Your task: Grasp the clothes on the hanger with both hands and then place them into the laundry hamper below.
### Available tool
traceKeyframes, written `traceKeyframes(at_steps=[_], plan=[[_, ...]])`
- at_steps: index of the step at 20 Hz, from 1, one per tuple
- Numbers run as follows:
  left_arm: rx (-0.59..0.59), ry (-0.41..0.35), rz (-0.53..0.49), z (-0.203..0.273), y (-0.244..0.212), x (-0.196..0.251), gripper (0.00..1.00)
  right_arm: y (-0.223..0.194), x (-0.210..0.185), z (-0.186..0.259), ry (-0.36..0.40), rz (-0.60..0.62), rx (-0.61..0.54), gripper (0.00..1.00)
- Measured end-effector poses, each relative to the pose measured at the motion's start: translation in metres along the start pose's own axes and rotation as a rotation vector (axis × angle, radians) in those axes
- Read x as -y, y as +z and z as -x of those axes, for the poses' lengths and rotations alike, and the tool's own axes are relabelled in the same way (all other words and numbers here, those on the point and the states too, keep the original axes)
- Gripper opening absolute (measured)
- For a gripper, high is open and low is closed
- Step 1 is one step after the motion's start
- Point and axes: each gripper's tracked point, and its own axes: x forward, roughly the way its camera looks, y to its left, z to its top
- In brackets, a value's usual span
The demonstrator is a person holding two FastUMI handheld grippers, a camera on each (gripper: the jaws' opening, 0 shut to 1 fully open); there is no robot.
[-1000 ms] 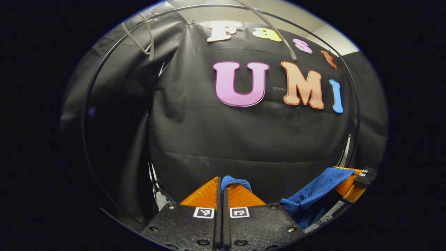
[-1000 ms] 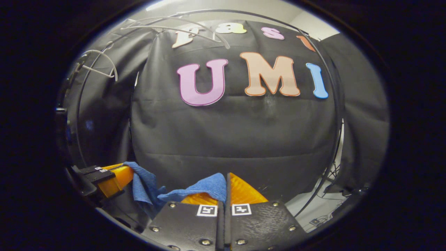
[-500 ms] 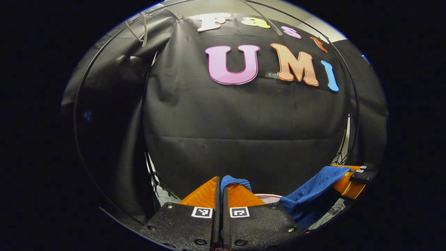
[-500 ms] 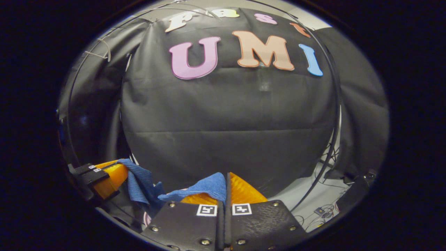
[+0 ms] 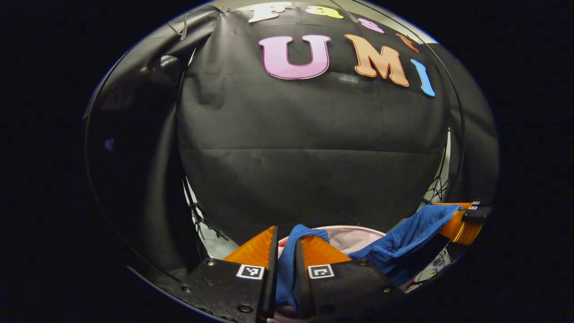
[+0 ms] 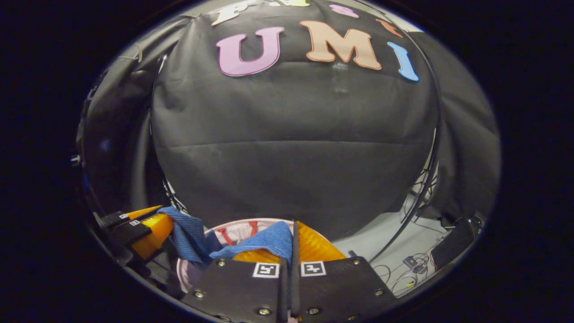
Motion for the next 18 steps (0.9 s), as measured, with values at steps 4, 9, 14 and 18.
traceKeyframes(at_steps=[4,9,14,18], plan=[[-0.175,-0.040,0.005,0.002,-0.043,0.004,0.66,-0.030,0.001,-0.006,-0.023,0.016,-0.123,0.16],[-0.232,-0.018,0.065,0.010,-0.053,-0.005,0.93,-0.029,-0.008,0.008,-0.009,0.054,-0.136,0.45],[-0.175,0.002,0.024,0.032,-0.007,-0.014,0.97,0.009,-0.013,0.032,-0.028,0.046,-0.069,0.98],[-0.109,0.006,-0.005,0.066,0.034,-0.010,0.97,0.054,-0.024,0.062,-0.010,0.025,0.012,0.98]])
